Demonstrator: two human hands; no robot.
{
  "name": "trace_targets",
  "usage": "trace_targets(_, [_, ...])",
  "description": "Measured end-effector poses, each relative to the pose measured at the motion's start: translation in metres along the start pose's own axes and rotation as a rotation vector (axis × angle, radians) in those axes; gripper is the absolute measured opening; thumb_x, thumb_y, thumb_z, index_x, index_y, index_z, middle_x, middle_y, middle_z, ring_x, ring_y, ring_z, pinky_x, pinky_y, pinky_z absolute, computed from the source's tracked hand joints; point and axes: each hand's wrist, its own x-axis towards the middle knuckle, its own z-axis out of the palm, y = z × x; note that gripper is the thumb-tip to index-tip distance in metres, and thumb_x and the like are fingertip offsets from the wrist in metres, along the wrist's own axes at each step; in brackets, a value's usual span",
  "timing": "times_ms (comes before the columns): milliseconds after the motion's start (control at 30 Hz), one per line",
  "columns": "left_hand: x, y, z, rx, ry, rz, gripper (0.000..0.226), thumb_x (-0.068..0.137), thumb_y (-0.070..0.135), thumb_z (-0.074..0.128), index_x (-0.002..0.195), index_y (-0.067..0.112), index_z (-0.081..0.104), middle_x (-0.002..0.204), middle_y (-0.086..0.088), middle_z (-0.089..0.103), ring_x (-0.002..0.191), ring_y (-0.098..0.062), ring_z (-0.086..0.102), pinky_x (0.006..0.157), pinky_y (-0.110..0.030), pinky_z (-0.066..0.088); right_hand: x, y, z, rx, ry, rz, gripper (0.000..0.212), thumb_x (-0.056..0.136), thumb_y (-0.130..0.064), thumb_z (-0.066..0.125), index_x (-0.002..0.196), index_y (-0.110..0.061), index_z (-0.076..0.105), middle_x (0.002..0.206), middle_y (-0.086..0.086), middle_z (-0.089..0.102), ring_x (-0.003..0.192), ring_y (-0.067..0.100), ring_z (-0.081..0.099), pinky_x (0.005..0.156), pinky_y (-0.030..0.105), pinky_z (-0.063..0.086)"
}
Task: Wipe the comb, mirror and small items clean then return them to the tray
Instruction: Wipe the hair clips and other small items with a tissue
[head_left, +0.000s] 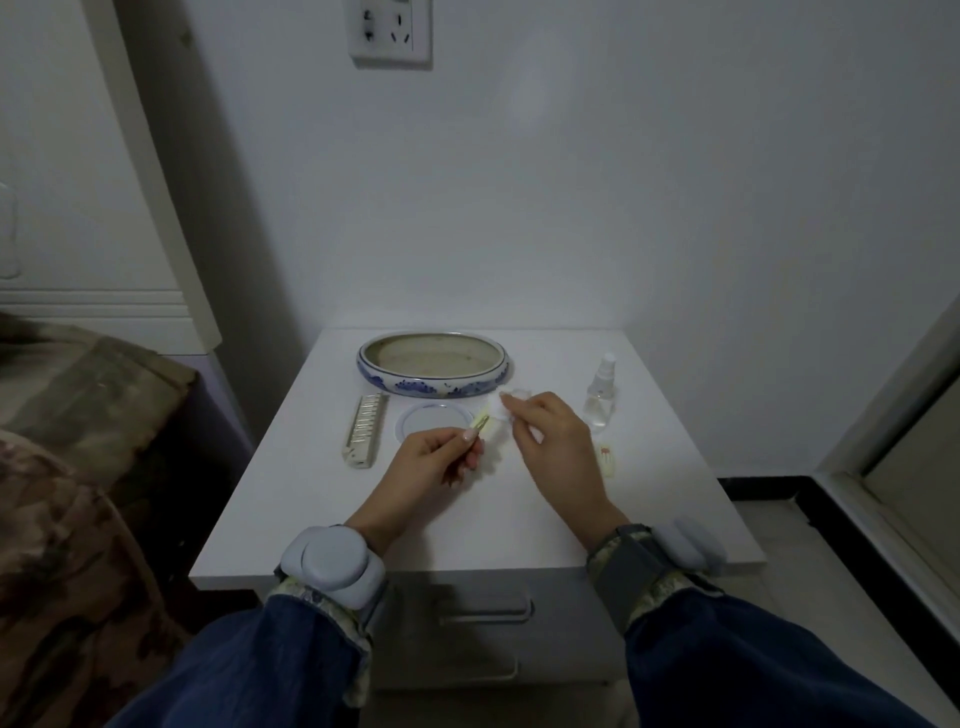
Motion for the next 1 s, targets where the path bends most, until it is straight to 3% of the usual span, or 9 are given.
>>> trace_targets(100, [-0.001,0.003,0.0,-0.053,-0.005,0.011,0.028,0.096,0.017,0.046,0.076,0.009,0.064,0.062,0.003,0.058,0.057,-0.007,0.046,0.054,-0.015,0.038,0.01,-0.007,-0.013,0.435,-0.012,0.488,0.029,0.09,-0.001,0.053,0.108,-0.02,0.064,0.083,-0.002,0.063,0.064,-0.003,0.055,0.059,0.006,0.042])
trace_targets(233, [-0.003,0.006,0.004,-0.047,-0.032,0.047,0.028,0.096,0.017,0.044,0.077,0.007,0.062,0.064,-0.002,0.056,0.056,-0.008,0.046,0.055,-0.016,0.039,0.014,-0.004,-0.014,0.876,-0.291,0.894,0.03,0.093,-0.004,0.041,0.119,0.004,0.056,0.093,0.016,0.063,0.062,0.013,0.054,0.042,0.015,0.036])
trace_targets(300, [-0.004,0.006,0.006,0.031,-0.043,0.044,0.03,0.097,0.017,0.044,0.076,0.007,0.062,0.064,-0.003,0.055,0.055,-0.007,0.046,0.054,-0.016,0.039,0.012,-0.008,-0.012,1.002,-0.42,0.924,0.031,0.095,0.0,0.032,0.119,0.008,0.05,0.094,0.018,0.06,0.067,0.015,0.057,0.047,0.015,0.044])
trace_targets(367, [-0.006,0.006,0.008,0.085,-0.03,0.022,0.031,0.098,0.017,0.044,0.073,0.008,0.061,0.061,-0.001,0.053,0.053,-0.007,0.046,0.053,-0.015,0.038,0.012,-0.009,-0.011,1.101,-0.492,0.92,0.037,0.095,0.004,0.024,0.125,0.008,0.044,0.095,0.013,0.059,0.079,0.017,0.058,0.067,0.017,0.051])
trace_targets(467, [-0.006,0.007,0.006,0.093,-0.028,0.008,0.03,0.097,0.017,0.045,0.074,0.006,0.062,0.061,-0.003,0.052,0.053,-0.007,0.045,0.053,-0.016,0.037,0.012,-0.008,-0.01,1.193,-0.505,0.946,0.04,0.094,0.004,0.021,0.127,0.006,0.043,0.101,0.012,0.06,0.088,0.02,0.057,0.082,0.022,0.048])
trace_targets(700, [-0.006,0.006,0.005,0.105,-0.006,0.016,0.029,0.097,0.017,0.047,0.075,0.005,0.062,0.06,0.001,0.053,0.052,-0.004,0.044,0.052,-0.013,0.036,0.015,-0.005,-0.013,1.334,-0.414,0.96,0.034,0.093,0.003,0.028,0.118,0.002,0.051,0.098,0.012,0.064,0.085,0.018,0.062,0.081,0.023,0.05])
trace_targets(833, [-0.003,0.002,0.001,0.135,0.109,0.066,0.03,0.097,0.017,0.048,0.07,0.012,0.063,0.056,0.009,0.056,0.052,-0.003,0.045,0.052,-0.012,0.037,0.028,0.002,-0.021,1.448,-0.196,0.884,0.018,0.068,-0.013,0.062,0.08,-0.014,0.075,0.073,-0.001,0.062,0.061,0.004,0.051,0.055,0.01,0.041])
trace_targets(900, [0.0,0.0,-0.002,0.163,0.222,0.104,0.03,0.096,0.018,0.049,0.073,0.009,0.064,0.057,0.007,0.056,0.052,-0.001,0.045,0.054,-0.012,0.037,0.029,0.009,-0.026,1.33,-0.046,0.851,0.012,0.075,-0.01,0.061,0.071,-0.018,0.069,0.057,-0.009,0.053,0.048,0.0,0.043,0.044,0.009,0.033])
trace_targets(1000, [0.003,-0.006,-0.004,0.335,0.309,0.133,0.032,0.095,0.023,0.052,0.071,0.005,0.063,0.059,0.003,0.055,0.054,-0.002,0.046,0.056,-0.013,0.036,0.024,0.016,-0.027,0.973,0.06,0.83,0.015,0.092,-0.002,0.049,0.093,-0.006,0.063,0.07,-0.003,0.059,0.062,0.006,0.053,0.058,0.012,0.04])
